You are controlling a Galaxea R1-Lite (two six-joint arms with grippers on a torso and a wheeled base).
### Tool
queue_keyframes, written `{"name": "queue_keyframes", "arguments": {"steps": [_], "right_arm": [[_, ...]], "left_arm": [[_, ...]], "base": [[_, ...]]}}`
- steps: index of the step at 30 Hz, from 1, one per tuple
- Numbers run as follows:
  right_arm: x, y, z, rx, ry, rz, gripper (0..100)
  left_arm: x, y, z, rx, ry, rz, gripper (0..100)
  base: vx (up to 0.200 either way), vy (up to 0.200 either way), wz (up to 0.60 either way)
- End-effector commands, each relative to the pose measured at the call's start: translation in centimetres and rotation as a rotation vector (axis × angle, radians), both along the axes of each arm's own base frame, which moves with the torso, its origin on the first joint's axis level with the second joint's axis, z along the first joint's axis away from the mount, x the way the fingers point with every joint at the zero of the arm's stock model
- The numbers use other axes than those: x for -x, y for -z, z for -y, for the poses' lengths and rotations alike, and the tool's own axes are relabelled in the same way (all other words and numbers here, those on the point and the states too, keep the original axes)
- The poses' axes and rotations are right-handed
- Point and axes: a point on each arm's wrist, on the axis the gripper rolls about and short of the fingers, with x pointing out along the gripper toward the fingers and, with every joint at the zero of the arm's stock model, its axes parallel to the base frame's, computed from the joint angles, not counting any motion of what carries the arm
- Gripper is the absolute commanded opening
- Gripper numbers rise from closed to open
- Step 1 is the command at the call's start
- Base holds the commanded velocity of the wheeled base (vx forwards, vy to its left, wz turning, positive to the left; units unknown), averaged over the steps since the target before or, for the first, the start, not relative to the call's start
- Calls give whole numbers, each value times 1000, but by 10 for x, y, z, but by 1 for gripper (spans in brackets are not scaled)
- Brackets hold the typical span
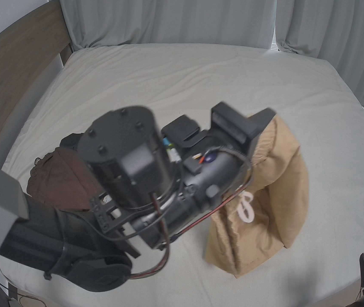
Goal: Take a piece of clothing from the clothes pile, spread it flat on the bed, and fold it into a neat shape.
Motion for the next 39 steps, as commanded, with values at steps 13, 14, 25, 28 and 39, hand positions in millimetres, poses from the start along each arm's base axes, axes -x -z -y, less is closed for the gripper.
{"name": "queue_keyframes", "arguments": {"steps": [13, 14, 25, 28, 39], "right_arm": [[0, 5, 0, 1, 0, -1, 100], [0, 5, 0, 1, 1, -1, 100], [0, 5, 0, 1, 0, -1, 100], [0, 5, 0, 1, 1, -1, 100], [0, 5, 0, -1, 1, -1, 100]], "left_arm": [[-37, 99, -121, -419, -114, 159, 0], [-37, 100, -122, -422, -118, 155, 0], [-48, 108, -170, -475, -312, 71, 0], [-48, 109, -177, -492, -335, 69, 0], [-57, 124, -221, -614, -442, 57, 0]], "base": [[0, 0, 0], [0, 0, 0], [0, 0, 0], [0, 0, 0], [0, 0, 0]]}}
